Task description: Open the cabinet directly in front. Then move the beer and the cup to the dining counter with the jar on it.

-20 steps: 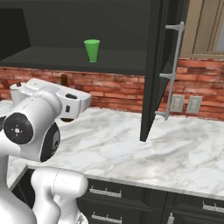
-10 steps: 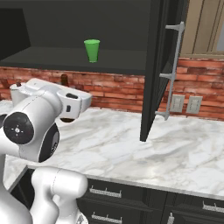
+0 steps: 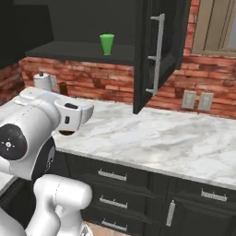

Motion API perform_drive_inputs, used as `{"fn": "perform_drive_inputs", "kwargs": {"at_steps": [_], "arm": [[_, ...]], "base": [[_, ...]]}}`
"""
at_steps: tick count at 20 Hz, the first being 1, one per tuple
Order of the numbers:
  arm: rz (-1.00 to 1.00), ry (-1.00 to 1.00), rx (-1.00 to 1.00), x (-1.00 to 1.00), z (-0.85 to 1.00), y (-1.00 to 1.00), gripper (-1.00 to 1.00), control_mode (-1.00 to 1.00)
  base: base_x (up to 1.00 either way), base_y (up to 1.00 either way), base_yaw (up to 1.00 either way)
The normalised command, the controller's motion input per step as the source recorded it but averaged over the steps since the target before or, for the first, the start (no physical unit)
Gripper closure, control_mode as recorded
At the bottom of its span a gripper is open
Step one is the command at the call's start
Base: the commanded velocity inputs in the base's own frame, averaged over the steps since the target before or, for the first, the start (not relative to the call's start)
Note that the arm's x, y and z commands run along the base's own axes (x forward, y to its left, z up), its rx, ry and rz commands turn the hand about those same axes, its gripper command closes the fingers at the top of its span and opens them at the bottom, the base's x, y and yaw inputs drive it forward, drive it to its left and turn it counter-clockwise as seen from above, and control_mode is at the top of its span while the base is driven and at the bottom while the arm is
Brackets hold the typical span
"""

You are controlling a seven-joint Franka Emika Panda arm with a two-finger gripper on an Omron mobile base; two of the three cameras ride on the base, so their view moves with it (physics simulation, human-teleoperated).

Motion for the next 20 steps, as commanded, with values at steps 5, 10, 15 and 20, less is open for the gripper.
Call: {"fn": "perform_drive_inputs", "kwargs": {"at_steps": [5,10,15,20], "arm": [[0.0,0.0,0.0,0.0,0.0,0.0,1.0,1.0],[0.0,0.0,0.0,0.0,0.0,0.0,1.0,1.0],[0.0,0.0,0.0,0.0,0.0,0.0,1.0,1.0],[0.0,0.0,0.0,0.0,0.0,0.0,1.0,1.0]], "base": [[-0.62,-0.18,0.84],[-0.27,0.0,0.98],[-0.24,0.0,0.99],[-0.26,0.0,0.97]]}}
